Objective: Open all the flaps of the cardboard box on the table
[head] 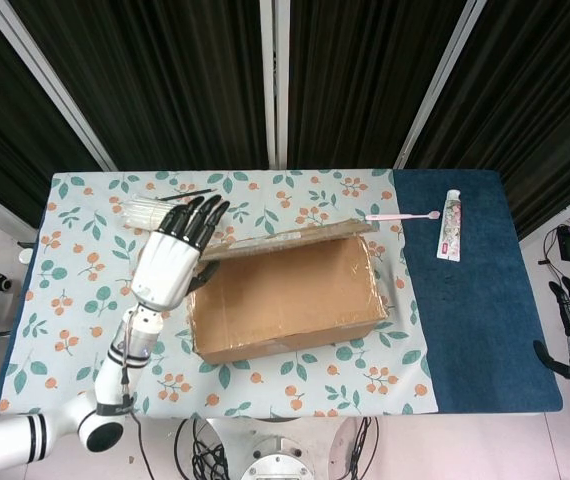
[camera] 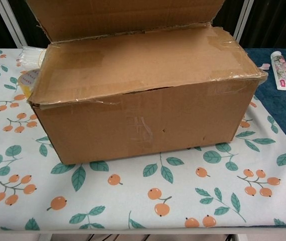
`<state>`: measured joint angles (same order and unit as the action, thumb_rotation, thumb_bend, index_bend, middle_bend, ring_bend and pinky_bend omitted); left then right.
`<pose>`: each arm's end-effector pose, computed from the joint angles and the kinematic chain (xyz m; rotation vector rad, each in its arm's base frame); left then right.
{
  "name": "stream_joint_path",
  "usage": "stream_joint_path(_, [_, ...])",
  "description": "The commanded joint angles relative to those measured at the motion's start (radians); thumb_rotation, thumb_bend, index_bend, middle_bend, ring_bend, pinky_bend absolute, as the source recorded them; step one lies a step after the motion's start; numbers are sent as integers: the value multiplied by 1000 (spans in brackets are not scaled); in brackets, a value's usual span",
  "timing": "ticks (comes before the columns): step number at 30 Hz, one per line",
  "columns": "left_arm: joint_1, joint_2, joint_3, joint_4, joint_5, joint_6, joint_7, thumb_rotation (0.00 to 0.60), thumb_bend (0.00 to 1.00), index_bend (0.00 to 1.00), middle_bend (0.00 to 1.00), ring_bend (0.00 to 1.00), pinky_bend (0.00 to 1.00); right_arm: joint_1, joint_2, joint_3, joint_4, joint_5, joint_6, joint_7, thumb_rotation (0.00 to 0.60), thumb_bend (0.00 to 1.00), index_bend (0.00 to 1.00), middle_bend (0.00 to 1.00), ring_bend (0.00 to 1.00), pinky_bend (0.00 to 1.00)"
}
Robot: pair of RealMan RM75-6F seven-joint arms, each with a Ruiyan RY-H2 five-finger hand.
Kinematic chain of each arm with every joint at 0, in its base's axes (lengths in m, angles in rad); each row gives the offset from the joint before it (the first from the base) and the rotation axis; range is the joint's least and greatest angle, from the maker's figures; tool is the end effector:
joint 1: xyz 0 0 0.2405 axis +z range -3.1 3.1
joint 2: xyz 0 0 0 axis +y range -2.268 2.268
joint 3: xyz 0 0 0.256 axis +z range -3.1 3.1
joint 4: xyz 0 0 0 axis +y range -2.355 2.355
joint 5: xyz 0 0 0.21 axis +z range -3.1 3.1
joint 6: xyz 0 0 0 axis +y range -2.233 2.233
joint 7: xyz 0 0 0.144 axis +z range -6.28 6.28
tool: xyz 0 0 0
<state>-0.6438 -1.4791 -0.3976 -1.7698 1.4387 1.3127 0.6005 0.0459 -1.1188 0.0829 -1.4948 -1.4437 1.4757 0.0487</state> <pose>-0.0586 0.3219 0.0889 -1.5467 -0.4228 -1.3600 -0.3455 -0.1761 0.1795 1.3058 -0.8763 0.8193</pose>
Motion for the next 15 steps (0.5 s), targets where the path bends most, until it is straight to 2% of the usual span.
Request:
stream_joint_path(1, [-87,40,-113,33,-125,-78,38,600,264,59,112,130,252,-2,9,2,-13,3,1,0,600,182,0,0,0,0])
stream_joint_path(5, [-165,30,-174,140,-246,-137,54,600,263,53,112,129,253,-3,19,5,-31,-7,17,-10,600,182,0,0,0,0])
stream_joint_path(9, [-224,-3,-183,253,-324,-152,92,600,264,49,111,130,252,-6,29,8,-52,-19,35,-21,600,183,0,0,0,0])
stream_joint_path(12, [-228,-8,-175,253,-364,-144,80,600,263,48,110,130,252,-9,34,7,-62,-27,45,-26,600,183,0,0,0,0])
stream_joint_path(15, [-202,20,-156,191,-373,-128,48,600,260,49,110,130,252,-9,35,8,-59,-31,49,-23,600,184,0,0,0,0])
